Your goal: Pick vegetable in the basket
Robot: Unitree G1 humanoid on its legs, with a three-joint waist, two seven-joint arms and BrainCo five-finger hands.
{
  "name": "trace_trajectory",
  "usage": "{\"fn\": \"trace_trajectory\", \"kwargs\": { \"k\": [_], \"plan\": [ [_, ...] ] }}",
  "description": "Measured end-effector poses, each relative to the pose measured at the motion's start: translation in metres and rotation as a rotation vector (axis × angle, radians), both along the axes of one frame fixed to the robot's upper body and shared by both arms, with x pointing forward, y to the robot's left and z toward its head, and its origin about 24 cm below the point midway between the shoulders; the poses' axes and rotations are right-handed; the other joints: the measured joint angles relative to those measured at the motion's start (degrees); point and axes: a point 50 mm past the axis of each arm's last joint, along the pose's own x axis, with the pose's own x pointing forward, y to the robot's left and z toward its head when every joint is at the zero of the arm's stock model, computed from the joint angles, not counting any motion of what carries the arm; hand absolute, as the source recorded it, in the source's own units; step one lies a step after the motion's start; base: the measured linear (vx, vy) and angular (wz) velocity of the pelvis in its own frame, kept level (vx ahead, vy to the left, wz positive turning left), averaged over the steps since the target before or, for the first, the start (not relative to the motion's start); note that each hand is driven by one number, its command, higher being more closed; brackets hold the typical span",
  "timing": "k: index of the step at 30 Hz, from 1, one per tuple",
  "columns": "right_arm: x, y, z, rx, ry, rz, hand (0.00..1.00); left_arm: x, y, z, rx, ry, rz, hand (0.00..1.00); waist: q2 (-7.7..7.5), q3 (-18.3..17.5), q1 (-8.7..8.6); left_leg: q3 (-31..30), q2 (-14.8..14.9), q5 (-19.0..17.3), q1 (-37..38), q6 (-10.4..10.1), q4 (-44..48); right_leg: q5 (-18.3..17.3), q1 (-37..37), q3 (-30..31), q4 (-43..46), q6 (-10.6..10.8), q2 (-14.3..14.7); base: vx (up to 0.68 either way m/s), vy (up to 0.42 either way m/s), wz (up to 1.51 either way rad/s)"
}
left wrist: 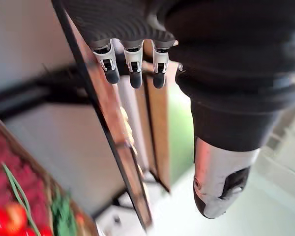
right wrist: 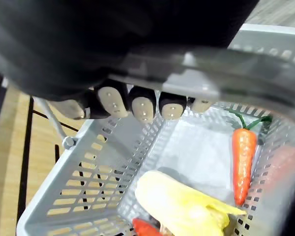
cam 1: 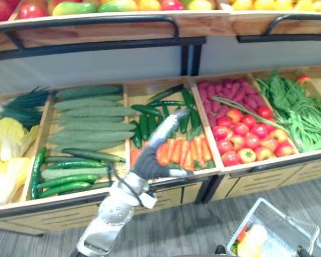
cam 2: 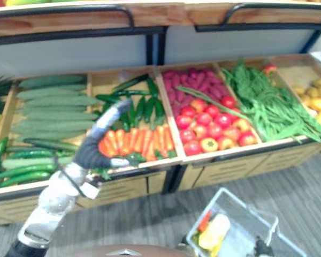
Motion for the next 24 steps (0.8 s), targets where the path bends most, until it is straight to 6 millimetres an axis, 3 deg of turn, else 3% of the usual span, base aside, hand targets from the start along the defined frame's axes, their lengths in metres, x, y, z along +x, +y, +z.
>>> {"fn": "trace_trajectory", "kwargs": {
  "k": [4,9,13,15,19,21,23,24],
  "plan": [
    [-0.01,0.015,-0.009,0.041,0.006,-0.084,1.0,-0.005,0.031,-0.016,-0.086,0.056,0.254,0.0,-0.96,-0.41,0.27,-3.38,-0.19,0.12,-1.46,0.1,0.09,-1.42,1.32,-1.1,-0.04,-0.13,-0.19,0.0,0.005,0.41],
    [-0.011,0.022,-0.011,0.047,-0.003,-0.104,1.0,-0.011,0.084,-0.075,-0.162,0.286,0.66,0.0,-1.03,-0.8,0.78,-6.18,-0.13,1.17,-1.76,0.12,-0.51,-2.54,2.27,-3.68,0.08,-1.11,0.04,0.0,-0.019,0.26],
    [-0.007,0.025,-0.012,0.047,-0.028,-0.106,1.0,-0.026,0.115,-0.107,-0.116,0.409,0.902,0.0,-0.65,-1.01,0.76,-7.58,-0.32,1.93,-1.88,0.18,-2.23,-3.04,2.35,-5.09,0.1,-1.43,0.07,-0.02,-0.012,0.19],
    [-0.004,0.029,-0.012,0.05,-0.041,-0.101,1.0,-0.04,0.131,-0.134,-0.072,0.522,1.034,0.0,-0.35,-1.21,0.82,-8.31,-0.46,2.51,-1.88,0.29,-3.06,-3.21,2.45,-5.81,0.05,-1.36,0.06,0.0,-0.014,0.15],
    [0.001,0.033,-0.013,0.048,-0.059,-0.098,1.0,-0.069,0.141,-0.186,-0.047,0.787,1.151,0.0,-0.09,-1.39,0.82,-9.04,-0.59,3.35,-1.71,0.33,-3.97,-3.41,2.9,-6.83,-0.12,-1.27,0.05,0.02,-0.015,0.13],
    [0.004,0.037,-0.013,0.044,-0.065,-0.09,1.0,-0.097,0.145,-0.217,-0.059,0.975,1.226,0.0,-0.11,-1.4,0.73,-9.27,-0.63,3.4,-1.55,0.25,-4.03,-3.42,3.31,-7.07,-0.17,-1.29,0.05,0.04,-0.012,0.05],
    [0.005,0.039,-0.014,0.046,-0.067,-0.091,1.0,-0.116,0.146,-0.235,-0.072,1.09,1.267,0.0,-0.22,-1.48,0.75,-9.26,-0.65,3.39,-1.3,0.25,-4.19,-3.46,3.37,-7.09,-0.2,-1.34,0.05,0.02,-0.005,0.02],
    [0.005,0.042,-0.015,0.045,-0.067,-0.094,1.0,-0.137,0.143,-0.252,-0.093,1.213,1.302,0.0,-0.26,-1.51,0.74,-9.0,-0.68,3.39,-0.89,0.24,-4.65,-3.49,3.39,-6.93,-0.31,-1.3,0.05,0.02,-0.011,-0.07]
  ]
}}
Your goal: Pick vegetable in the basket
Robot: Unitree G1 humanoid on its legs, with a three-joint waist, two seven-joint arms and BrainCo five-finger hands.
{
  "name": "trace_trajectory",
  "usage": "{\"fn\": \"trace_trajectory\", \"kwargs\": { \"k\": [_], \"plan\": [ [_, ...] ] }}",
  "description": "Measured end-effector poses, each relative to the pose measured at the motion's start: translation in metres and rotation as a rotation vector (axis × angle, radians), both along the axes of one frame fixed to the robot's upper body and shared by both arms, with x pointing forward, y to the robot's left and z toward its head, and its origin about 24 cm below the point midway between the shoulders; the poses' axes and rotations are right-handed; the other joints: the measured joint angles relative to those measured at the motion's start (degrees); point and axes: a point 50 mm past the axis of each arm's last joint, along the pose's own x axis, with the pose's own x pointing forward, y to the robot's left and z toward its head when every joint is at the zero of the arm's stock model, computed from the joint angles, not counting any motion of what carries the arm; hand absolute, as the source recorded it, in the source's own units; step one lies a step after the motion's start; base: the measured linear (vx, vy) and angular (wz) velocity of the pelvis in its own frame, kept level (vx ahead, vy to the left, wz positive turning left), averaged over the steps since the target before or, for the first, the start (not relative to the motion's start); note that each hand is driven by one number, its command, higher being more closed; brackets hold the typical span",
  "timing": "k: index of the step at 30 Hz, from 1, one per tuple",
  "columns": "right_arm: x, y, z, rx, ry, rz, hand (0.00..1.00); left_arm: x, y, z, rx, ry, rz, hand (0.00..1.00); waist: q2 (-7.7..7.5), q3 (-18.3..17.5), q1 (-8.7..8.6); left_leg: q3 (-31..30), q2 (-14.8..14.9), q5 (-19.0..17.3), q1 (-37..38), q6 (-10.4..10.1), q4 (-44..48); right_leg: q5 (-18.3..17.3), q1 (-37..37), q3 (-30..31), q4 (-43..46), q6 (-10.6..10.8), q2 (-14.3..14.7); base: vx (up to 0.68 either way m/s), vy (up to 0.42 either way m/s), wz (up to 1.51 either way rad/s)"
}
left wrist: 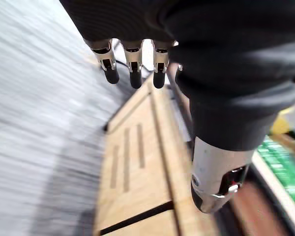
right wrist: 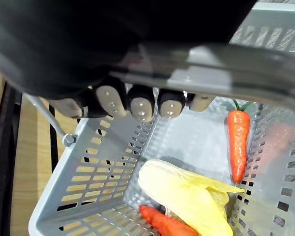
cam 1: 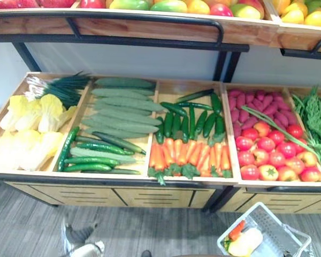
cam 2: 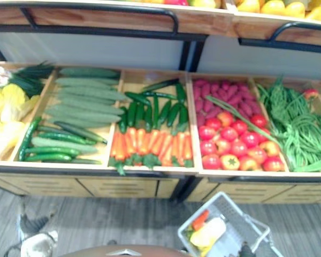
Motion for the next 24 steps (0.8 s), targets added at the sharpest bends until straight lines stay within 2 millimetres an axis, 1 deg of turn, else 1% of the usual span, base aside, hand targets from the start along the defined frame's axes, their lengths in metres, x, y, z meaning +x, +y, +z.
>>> {"fn": "trace_trajectory", "kwargs": {
  "k": [2,4,6,8,12,16,18,21,23,24],
  "plan": [
    [0.0,0.002,-0.001,0.002,0.001,-0.002,1.0,-0.019,-0.006,-0.014,-0.063,0.082,0.05,0.0,0.02,-0.11,-0.18,0.29,-0.07,-0.03,0.34,-0.03,-0.32,-0.02,0.0,0.42,-0.13,0.03,-0.01,0.02,-0.007,-0.08],
    [0.003,0.003,-0.001,0.006,-0.001,-0.002,1.0,-0.045,-0.019,-0.031,-0.16,0.198,0.095,0.0,0.07,-0.07,-1.16,0.8,-0.13,-0.13,0.6,-0.11,-0.36,0.03,-0.06,1.06,-0.41,0.1,-0.01,0.02,-0.006,-0.12],
    [0.004,0.003,-0.001,0.009,0.002,-0.002,1.0,-0.058,-0.028,-0.039,-0.224,0.264,0.105,0.0,0.34,0.03,-1.23,2.19,-0.09,-0.49,1.74,-0.21,-0.39,0.14,0.05,2.35,-0.56,0.27,0.05,0.02,-0.004,-0.33],
    [0.004,0.003,-0.001,0.009,0.003,-0.001,1.0,-0.065,-0.035,-0.043,-0.268,0.299,0.108,0.0,0.51,0.08,-1.24,3.39,-0.08,-1.01,2.56,-0.31,-0.3,0.22,0.08,3.63,-0.7,0.37,0.07,0.01,-0.001,-0.33],
    [0.008,0.004,-0.001,0.009,0.004,0.019,1.0,-0.064,-0.042,-0.048,-0.364,0.306,0.082,0.0,0.79,0.36,-2.43,5.05,-0.12,-1.74,3.61,-0.49,-0.26,0.22,-0.04,5.16,-0.9,0.38,0.08,0.01,0.001,-0.21],
    [0.007,0.004,-0.002,0.014,0.012,0.025,1.0,-0.051,-0.049,-0.051,-0.426,0.29,0.003,0.0,0.89,0.52,-2.4,6.05,-0.13,-2.08,4.19,-0.66,-0.26,0.32,-0.08,6.11,-1.19,0.54,0.16,0.02,-0.003,-0.14],
    [0.01,0.006,-0.002,0.015,0.015,0.058,1.0,-0.044,-0.057,-0.054,-0.467,0.296,-0.061,0.0,0.99,0.59,-2.47,6.29,-0.17,-2.21,4.26,-0.68,-0.25,0.38,-0.1,6.32,-1.39,0.64,0.17,0.02,-0.006,-0.06],
    [0.011,0.007,-0.002,0.018,0.016,0.074,1.0,-0.04,-0.064,-0.056,-0.497,0.311,-0.124,0.0,1.02,0.61,-2.46,6.56,-0.15,-2.48,4.43,-0.8,-0.2,0.56,-0.08,6.82,-1.66,0.94,0.28,0.03,-0.008,-0.07],
    [0.016,0.008,-0.002,0.017,0.013,0.099,1.0,-0.039,-0.065,-0.056,-0.504,0.317,-0.146,0.0,1.14,0.8,-2.41,7.07,-0.09,-2.77,5.24,-0.84,-0.2,0.58,0.18,7.44,-1.63,0.96,0.39,0.02,-0.006,-0.17],
    [0.018,0.009,-0.002,0.018,0.008,0.107,1.0,-0.039,-0.067,-0.057,-0.506,0.325,-0.159,0.0,0.78,1.25,-2.4,7.68,-0.06,-3.07,5.75,-0.85,-0.17,0.58,0.32,7.83,-1.63,0.96,0.45,0.02,-0.002,-0.21]
  ]
}}
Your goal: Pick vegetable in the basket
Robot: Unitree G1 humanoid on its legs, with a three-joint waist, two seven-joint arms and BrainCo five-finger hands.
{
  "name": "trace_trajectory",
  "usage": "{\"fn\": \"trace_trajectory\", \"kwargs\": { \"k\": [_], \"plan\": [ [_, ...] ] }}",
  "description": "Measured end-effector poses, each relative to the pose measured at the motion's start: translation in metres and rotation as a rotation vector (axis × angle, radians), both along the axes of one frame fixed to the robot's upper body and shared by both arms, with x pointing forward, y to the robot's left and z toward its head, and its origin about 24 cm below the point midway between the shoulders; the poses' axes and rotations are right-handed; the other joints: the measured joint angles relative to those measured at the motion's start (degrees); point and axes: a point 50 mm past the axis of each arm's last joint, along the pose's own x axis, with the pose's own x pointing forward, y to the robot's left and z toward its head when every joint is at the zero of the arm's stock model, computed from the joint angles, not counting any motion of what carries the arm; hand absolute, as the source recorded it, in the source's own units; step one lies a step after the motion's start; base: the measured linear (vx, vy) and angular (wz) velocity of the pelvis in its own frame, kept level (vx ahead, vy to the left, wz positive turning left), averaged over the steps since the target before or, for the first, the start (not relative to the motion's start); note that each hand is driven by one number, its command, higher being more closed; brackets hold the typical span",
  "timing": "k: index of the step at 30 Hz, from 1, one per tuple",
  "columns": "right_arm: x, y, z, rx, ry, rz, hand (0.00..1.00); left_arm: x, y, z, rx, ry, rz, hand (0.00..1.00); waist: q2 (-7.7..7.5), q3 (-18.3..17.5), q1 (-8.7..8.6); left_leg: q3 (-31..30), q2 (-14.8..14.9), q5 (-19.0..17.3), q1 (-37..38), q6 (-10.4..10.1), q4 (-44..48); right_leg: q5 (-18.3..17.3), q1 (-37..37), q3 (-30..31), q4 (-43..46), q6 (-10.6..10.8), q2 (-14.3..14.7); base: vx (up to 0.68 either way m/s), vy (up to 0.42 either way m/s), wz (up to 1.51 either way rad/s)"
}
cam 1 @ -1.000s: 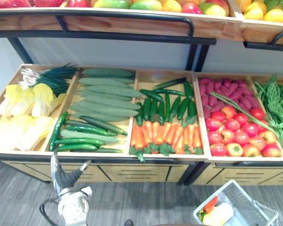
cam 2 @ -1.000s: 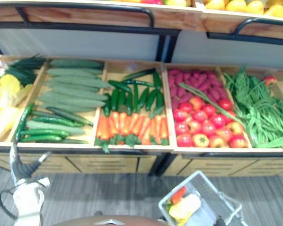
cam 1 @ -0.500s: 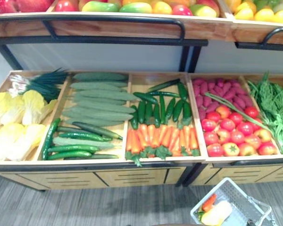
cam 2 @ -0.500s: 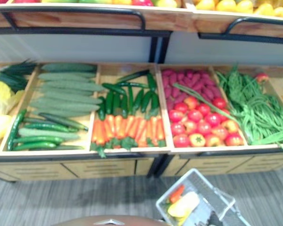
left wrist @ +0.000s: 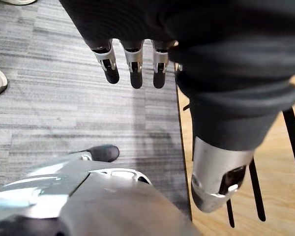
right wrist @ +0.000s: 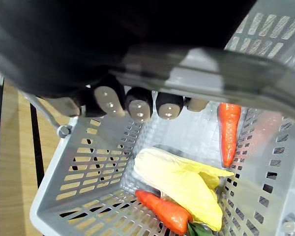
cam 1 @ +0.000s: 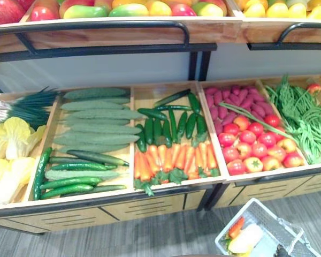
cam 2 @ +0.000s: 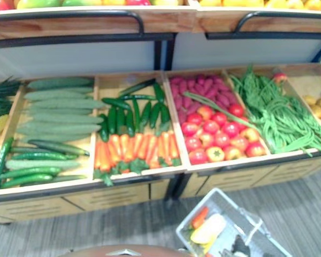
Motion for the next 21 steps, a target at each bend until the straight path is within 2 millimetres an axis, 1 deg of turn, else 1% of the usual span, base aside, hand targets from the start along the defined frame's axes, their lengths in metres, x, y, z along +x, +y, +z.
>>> {"fn": "trace_trajectory", "kwargs": {
  "k": [1,3,5,6,7,8,10,11,12,13,14,15,16,17,18,19,20,21],
  "plan": [
    [0.001,0.0,0.0,0.001,-0.003,0.002,1.0,0.0,0.0,0.0,-0.001,0.001,-0.001,0.0,0.17,0.13,0.05,0.34,0.01,-0.15,0.43,-0.02,0.01,0.0,0.17,0.27,0.01,0.0,0.02,0.02,0.0,-0.25],
    [0.005,0.001,0.0,0.003,-0.009,0.014,1.0,0.001,0.0,0.0,-0.007,-0.005,0.006,0.0,0.15,1.17,0.08,1.25,0.23,-1.58,1.33,0.0,1.74,-0.02,1.01,1.46,0.26,-0.02,0.04,0.02,0.002,-0.29],
    [0.011,0.001,0.001,-0.003,-0.018,0.039,1.0,0.004,-0.002,0.0,-0.011,-0.017,-0.003,0.0,0.39,2.37,0.08,1.9,1.94,-6.88,-1.42,0.03,11.13,-1.1,0.42,3.03,2.9,0.02,0.03,0.0,-0.007,-0.37],
    [0.013,-0.002,0.003,-0.01,-0.023,0.043,1.0,0.011,-0.003,0.0,-0.011,-0.032,-0.028,0.0,0.98,3.33,0.04,1.69,3.33,-9.92,-3.23,0.13,16.81,-2.38,-0.67,3.81,5.89,0.16,0.08,-0.03,0.019,-0.33],
    [0.015,-0.002,0.003,-0.013,-0.03,0.042,1.0,0.018,-0.004,0.001,-0.013,-0.042,-0.057,0.0,1.39,3.99,0.0,1.79,4.17,-12.19,-4.44,0.3,20.81,-3.44,-2.35,4.93,9.31,0.2,0.0,-0.04,0.04,-0.29],
    [0.016,-0.003,0.004,-0.014,-0.037,0.036,1.0,0.021,-0.005,0.001,-0.013,-0.046,-0.074,0.0,1.54,4.28,-0.03,1.96,4.53,-13.02,-4.84,0.36,22.22,-3.55,-3.15,5.55,10.68,0.0,0.01,-0.1,0.1,-0.37],
    [0.018,-0.003,0.005,-0.014,-0.062,0.018,1.0,0.031,-0.003,0.002,-0.003,-0.058,-0.138,0.0,1.16,5.19,-0.17,3.63,5.02,-14.92,-5.74,0.9,24.8,-3.42,-5.96,8.15,14.06,-0.12,-0.13,-0.1,0.096,-0.52],
    [0.019,0.0,0.004,-0.008,-0.076,0.014,1.0,0.035,-0.001,0.003,0.008,-0.059,-0.175,0.0,0.48,5.35,-0.05,5.68,5.17,-16.03,-6.4,1.19,25.99,-2.3,-8.28,10.85,15.04,-0.31,-0.05,-0.14,0.116,-1.01],
    [0.022,0.0,0.005,-0.009,-0.093,0.013,1.0,0.038,0.001,0.004,0.016,-0.058,-0.202,0.0,0.41,5.46,-0.08,8.61,5.84,-17.03,-6.58,1.52,26.12,1.31,-10.72,13.6,14.51,-0.74,0.82,-0.22,0.193,-1.18],
    [0.024,0.002,0.005,-0.005,-0.102,0.011,1.0,0.04,0.001,0.004,0.018,-0.057,-0.214,0.0,0.54,5.58,-0.19,10.29,5.94,-16.93,-6.54,1.85,25.95,4.43,-11.83,14.61,13.41,-1.1,1.55,-0.26,0.242,-1.46],
    [0.027,0.004,0.006,-0.002,-0.119,0.008,1.0,0.044,0.0,0.004,0.02,-0.063,-0.235,0.0,1.16,5.95,-0.35,13.7,6.28,-15.88,-6.59,3.55,24.3,13.74,-13.2,15.59,7.5,-1.65,3.26,-0.26,0.228,-1.48],
    [0.033,0.003,0.008,-0.007,-0.14,0.017,1.0,0.048,-0.004,0.004,0.011,-0.074,-0.25,0.0,2.91,7.26,-0.69,17.8,8.23,-14.17,-6.49,4.9,23.15,15.81,-13.98,12.79,8.11,-2.9,3.99,-0.22,0.185,-1.38],
    [0.036,0.004,0.009,-0.008,-0.155,0.014,1.0,0.052,-0.004,0.005,0.014,-0.089,-0.253,0.0,2.88,8.2,-1.36,19.32,8.2,-13.57,-6.11,5.01,22.26,11.24,-15.12,9.82,13.86,-6.1,3.83,-0.14,0.134,-1.15],
    [0.034,0.003,0.009,0.001,-0.151,-0.017,1.0,0.055,-0.002,0.007,0.021,-0.099,-0.255,0.0,2.4,9.2,-1.82,22.45,8.02,-12.38,-4.0,5.29,20.31,3.04,-16.08,4.15,25.45,-9.95,2.85,-0.1,0.141,-1.28],
    [0.031,0.003,0.008,0.0,-0.142,-0.015,1.0,0.048,-0.002,0.006,0.018,-0.09,-0.253,0.0,2.15,9.31,-1.41,26.64,8.18,-12.02,-1.63,5.44,19.48,-0.7,-15.21,-0.17,32.24,-12.83,2.17,-0.08,0.123,-1.44],
    [0.032,0.003,0.008,-0.003,-0.142,-0.009,1.0,0.045,-0.003,0.006,0.015,-0.086,-0.248,0.0,2.11,9.3,-1.41,28.78,8.19,-12.03,-0.65,5.45,19.38,-1.94,-14.71,-1.86,33.88,-13.07,1.74,-0.1,0.062,-1.65],
    [0.033,0.002,0.009,-0.009,-0.139,0.008,1.0,0.041,-0.004,0.006,0.014,-0.082,-0.25,0.0,1.98,9.32,-1.43,32.31,7.87,-12.04,0.59,5.47,19.2,-3.58,-14.39,-4.36,35.27,-13.12,0.69,-0.12,-0.01,-1.48],
    [0.033,0.002,0.009,-0.011,-0.138,0.006,1.0,0.043,-0.004,0.007,0.011,-0.092,-0.256,0.0,1.7,9.55,-1.48,35.65,6.9,-12.07,2.22,5.43,19.06,-4.55,-15.35,-5.95,35.82,-12.73,-0.16,-0.1,-0.029,-1.41]
  ]
}}
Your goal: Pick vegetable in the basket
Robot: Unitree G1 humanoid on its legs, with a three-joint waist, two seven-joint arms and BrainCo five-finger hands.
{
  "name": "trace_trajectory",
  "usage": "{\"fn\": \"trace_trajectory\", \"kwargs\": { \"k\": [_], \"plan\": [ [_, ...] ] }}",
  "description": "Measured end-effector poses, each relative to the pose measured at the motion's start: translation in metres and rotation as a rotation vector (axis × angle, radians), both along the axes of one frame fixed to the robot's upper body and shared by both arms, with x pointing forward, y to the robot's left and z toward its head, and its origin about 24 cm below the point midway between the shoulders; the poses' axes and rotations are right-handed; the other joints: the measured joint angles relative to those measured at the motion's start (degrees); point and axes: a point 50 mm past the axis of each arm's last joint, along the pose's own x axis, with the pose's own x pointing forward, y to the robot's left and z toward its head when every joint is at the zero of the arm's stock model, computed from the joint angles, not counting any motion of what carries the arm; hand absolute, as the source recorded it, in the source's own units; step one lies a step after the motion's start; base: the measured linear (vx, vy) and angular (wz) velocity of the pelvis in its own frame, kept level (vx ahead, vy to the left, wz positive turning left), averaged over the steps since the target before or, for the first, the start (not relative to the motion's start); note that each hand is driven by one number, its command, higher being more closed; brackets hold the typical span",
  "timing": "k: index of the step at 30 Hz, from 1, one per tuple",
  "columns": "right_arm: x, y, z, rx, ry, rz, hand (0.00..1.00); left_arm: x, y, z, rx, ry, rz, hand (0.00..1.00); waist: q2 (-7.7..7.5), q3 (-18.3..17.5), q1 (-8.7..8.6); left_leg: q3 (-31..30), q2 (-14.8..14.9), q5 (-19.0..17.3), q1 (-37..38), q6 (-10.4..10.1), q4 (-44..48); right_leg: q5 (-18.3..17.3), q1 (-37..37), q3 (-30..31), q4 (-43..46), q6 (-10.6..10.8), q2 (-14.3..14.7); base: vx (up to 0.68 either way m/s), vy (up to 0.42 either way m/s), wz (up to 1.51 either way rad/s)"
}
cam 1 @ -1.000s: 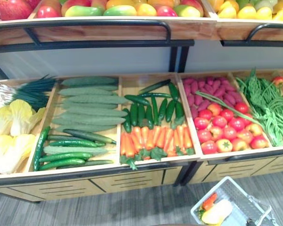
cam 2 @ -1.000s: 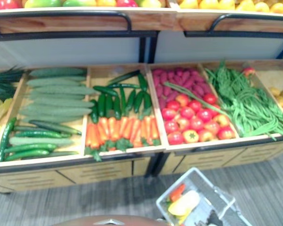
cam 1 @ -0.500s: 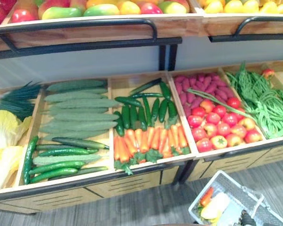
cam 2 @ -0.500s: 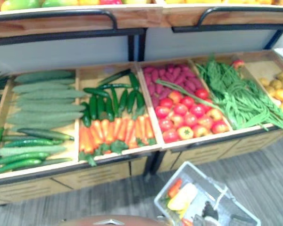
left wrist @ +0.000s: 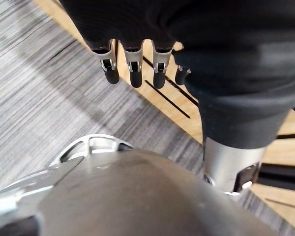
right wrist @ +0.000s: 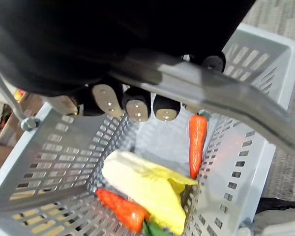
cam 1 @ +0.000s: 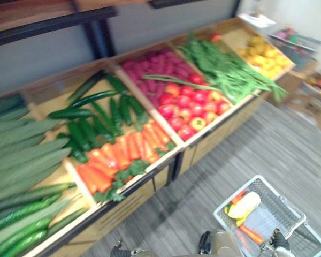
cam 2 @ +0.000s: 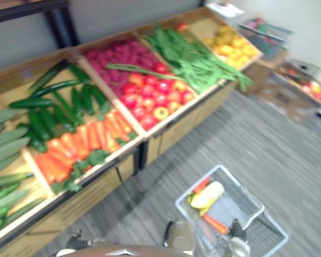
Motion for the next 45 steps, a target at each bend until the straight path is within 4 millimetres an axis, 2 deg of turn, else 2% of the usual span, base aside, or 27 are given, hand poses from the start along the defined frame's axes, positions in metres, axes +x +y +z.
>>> {"fn": "trace_trajectory", "kwargs": {
  "k": [1,2,3,4,5,6,7,8,9,10,11,12,15,17,19,20,21,23,24,26,27,29,31,33,37,43,45],
  "plan": [
    [-0.001,0.0,0.0,0.0,0.004,-0.007,1.0,0.003,0.0,0.001,-0.003,-0.01,-0.002,0.0,-0.67,0.16,-0.21,1.38,-1.23,-0.02,0.87,-0.01,0.05,0.3,-0.38,-0.6,-0.5,0.27,0.26,-0.08,-0.021,-1.33],
    [-0.001,0.001,-0.001,0.0,0.007,-0.007,1.0,0.009,-0.002,0.001,-0.014,-0.024,-0.006,0.0,-0.67,0.49,0.26,1.97,-1.98,-0.2,0.84,1.0,-1.09,1.21,0.01,-0.11,-4.2,1.18,2.3,-0.2,-0.063,-1.83],
    [0.005,-0.008,0.003,-0.028,0.003,0.013,1.0,0.005,-0.018,-0.002,-0.072,-0.017,-0.005,0.0,3.53,-1.21,1.53,3.01,-1.4,1.13,-0.72,0.66,-5.99,-0.17,0.86,2.68,-9.29,1.54,5.9,-0.17,-0.055,-1.78],
    [0.005,-0.011,0.004,-0.035,0.007,0.008,1.0,0.009,-0.02,-0.002,-0.077,-0.028,-0.019,0.0,2.9,-0.83,1.25,5.02,-1.69,1.85,-0.94,0.1,-6.2,-4.47,-0.16,2.12,-2.84,1.73,4.23,-0.11,-0.11,-1.57],
    [-0.002,-0.013,0.002,-0.02,0.037,-0.03,1.0,0.016,-0.017,0.0,-0.068,-0.04,-0.035,0.0,3.11,-0.98,0.44,6.41,-2.6,2.45,-1.3,-0.38,-5.57,-7.11,1.67,0.41,1.82,4.64,0.4,0.06,-0.098,-0.76],
    [-0.003,-0.012,0.0,-0.012,0.05,-0.034,1.0,0.016,-0.016,0.0,-0.066,-0.037,-0.033,0.0,2.45,-1.06,0.42,7.37,-2.57,2.39,-1.98,-0.37,-4.58,-8.31,3.38,-0.06,-0.49,6.73,-0.77,0.05,-0.256,-0.93],
    [-0.002,-0.009,-0.001,-0.002,0.055,-0.027,1.0,0.018,-0.013,0.001,-0.059,-0.04,-0.036,0.0,1.9,-1.01,0.67,8.76,-1.5,2.3,-3.6,-0.35,-1.56,-9.42,4.52,-1.65,-6.63,7.91,0.76,0.02,-0.274,-0.99],
    [0.0,-0.007,-0.001,-0.001,0.061,-0.006,1.0,0.018,-0.014,0.001,-0.062,-0.041,-0.036,0.0,2.35,-1.18,0.9,9.18,-0.25,2.32,-4.28,-0.31,0.01,-9.09,5.14,-2.01,-10.9,7.4,2.64,0.04,-0.389,-1.42],
    [0.0,-0.005,-0.003,0.009,0.076,0.003,1.0,0.019,-0.013,0.001,-0.059,-0.043,-0.038,0.0,2.32,-1.14,1.16,9.67,3.36,2.29,-4.32,-0.32,5.75,-8.8,7.04,-0.62,-16.14,6.92,5.24,0.04,-0.272,-1.04],
    [0.0,-0.005,-0.003,0.009,0.078,0.003,1.0,0.019,-0.013,0.001,-0.059,-0.043,-0.038,0.0,2.32,-1.14,1.17,9.7,3.52,2.29,-4.32,-0.32,6.33,-8.79,7.18,-0.58,-16.37,6.9,5.35,0.0,-0.253,-0.98],
    [-0.004,-0.002,-0.005,0.018,0.09,0.001,1.0,0.02,-0.012,0.001,-0.056,-0.044,-0.041,0.0,2.2,-0.96,1.04,9.7,6.44,0.85,-4.83,-1.5,10.84,-8.75,8.85,0.02,-18.6,6.6,6.56,-0.07,-0.108,-0.5],
    [-0.009,-0.007,-0.004,0.005,0.101,-0.004,1.0,0.021,-0.019,0.001,-0.068,-0.048,-0.053,0.0,3.57,-1.2,-0.3,8.38,6.28,1.71,-4.54,-1.2,6.41,-8.74,9.46,0.46,-18.65,6.57,7.41,-0.1,-0.076,-0.52],
    [-0.008,-0.007,-0.004,-0.003,0.101,0.013,1.0,0.023,-0.022,0.0,-0.072,-0.048,-0.047,0.0,4.73,-1.52,-1.77,8.9,7.6,3.46,-2.47,-1.72,7.99,-8.74,11.17,0.62,-20.09,6.61,8.12,-0.06,-0.045,-0.37],
    [-0.009,-0.006,-0.004,-0.009,0.107,0.035,1.0,0.026,-0.021,0.0,-0.07,-0.053,-0.03,0.0,4.65,-1.12,-1.78,9.98,8.96,3.88,-0.73,-1.99,11.57,-8.6,12.6,2.22,-21.04,6.45,8.7,-0.06,-0.017,-0.54],
    [-0.006,-0.005,-0.003,-0.017,0.109,0.074,1.0,0.025,-0.02,0.0,-0.064,-0.057,0.007,0.0,4.12,-0.85,-1.5,4.99,9.14,6.46,-0.35,-1.9,15.49,-7.8,13.92,6.2,-22.19,6.13,8.66,-0.01,0.006,-0.87],
    [0.002,-0.004,-0.002,-0.025,0.096,0.11,1.0,0.025,-0.016,0.001,-0.059,-0.07,0.06,0.0,3.0,-0.35,-0.97,-5.99,6.52,6.11,-3.71,-1.21,17.01,-7.78,13.96,9.95,-22.02,6.1,7.2,0.02,0.077,-1.32],
    [0.011,-0.008,0.001,-0.045,0.086,0.143,1.0,0.023,-0.015,0.001,-0.058,-0.077,0.108,0.0,2.72,-0.19,-0.19,-20.85,-1.08,2.95,-5.07,-2.16,10.51,-7.41,13.18,14.73,-22.13,6.52,5.41,0.01,0.116,-1.5],
    [0.017,-0.005,0.002,-0.045,0.075,0.17,1.0,0.021,-0.018,0.0,-0.063,-0.078,0.15,0.0,2.83,-0.18,0.7,-32.01,-6.26,1.74,-5.7,-2.34,4.7,-5.91,12.94,19.36,-23.6,6.85,5.02,-0.01,0.175,-1.47],
    [0.016,-0.001,0.001,-0.034,0.068,0.169,1.0,0.019,-0.018,0.0,-0.061,-0.078,0.161,0.0,2.88,-0.17,1.19,-38.17,-7.64,1.93,-5.92,-2.54,0.12,-4.74,13.08,22.25,-25.3,7.53,5.47,-0.02,0.217,-1.28],
    [0.015,0.0,0.0,-0.032,0.07,0.165,1.0,0.018,-0.016,0.0,-0.055,-0.083,0.182,0.0,3.44,-0.11,1.32,-42.11,-7.69,3.56,-6.73,-3.21,-3.68,-3.93,12.97,24.25,-26.44,8.74,6.44,-0.04,0.215,-0.94],
    [0.016,-0.003,0.001,-0.044,0.067,0.165,1.0,0.018,-0.019,-0.001,-0.064,-0.081,0.194,0.0,4.57,0.25,1.43,-44.62,-7.06,5.54,-7.05,-3.82,-5.71,-3.48,12.95,25.45,-27.63,9.62,7.63,-0.04,0.314,-0.7],
    [0.013,0.001,-0.001,-0.035,0.066,0.166,1.0,0.019,-0.014,0.0,-0.053,-0.078,0.19,0.0,3.56,-0.38,1.38,-44.92,-8.64,4.09,-7.36,-3.18,-7.34,-2.71,13.03,26.22,-29.97,10.75,6.26,-0.01,0.289,-0.25],
    [0.013,0.012,-0.004,-0.01,0.056,0.161,1.0,0.019,-0.004,0.001,-0.024,-0.08,0.194,0.0,0.81,-0.22,1.38,-44.71,-11.16,4.14,-8.56,-1.54,-7.59,-1.31,12.72,26.23,-31.55,12.43,3.75,0.03,0.194,0.14],
    [0.012,0.016,-0.005,0.0,0.056,0.157,1.0,0.014,-0.001,0.001,-0.012,-0.064,0.195,0.0,-0.2,-0.66,1.56,-44.13,-12.52,4.48,-8.27,-0.78,-8.33,-1.03,12.78,26.24,-31.91,12.8,2.46,0.09,0.162,0.08],
    [0.021,0.026,-0.004,0.001,0.031,0.215,1.0,0.008,-0.003,-0.001,-0.015,-0.043,0.197,0.0,-0.32,-0.89,2.88,-41.7,-12.95,4.31,-5.84,-0.54,-10.44,-0.92,12.87,26.29,-31.88,12.96,2.19,0.11,0.045,-0.27],
    [0.022,0.028,-0.004,0.004,0.026,0.226,1.0,0.009,-0.003,-0.002,-0.005,-0.032,0.155,0.0,-0.49,-1.27,3.31,-40.01,-11.92,3.76,-3.49,-1.06,-12.12,-0.81,12.83,26.15,-31.14,12.84,3.71,0.1,-0.026,-0.19],
    [0.02,0.028,-0.005,0.012,0.028,0.201,1.0,0.009,-0.004,-0.002,-0.01,-0.024,0.15,0.0,-0.32,-1.39,3.36,-39.56,-11.35,3.7,-2.35,-1.09,-12.03,-0.86,11.63,25.62,-27.54,12.77,4.36,0.06,-0.018,-0.21]
  ]
}}
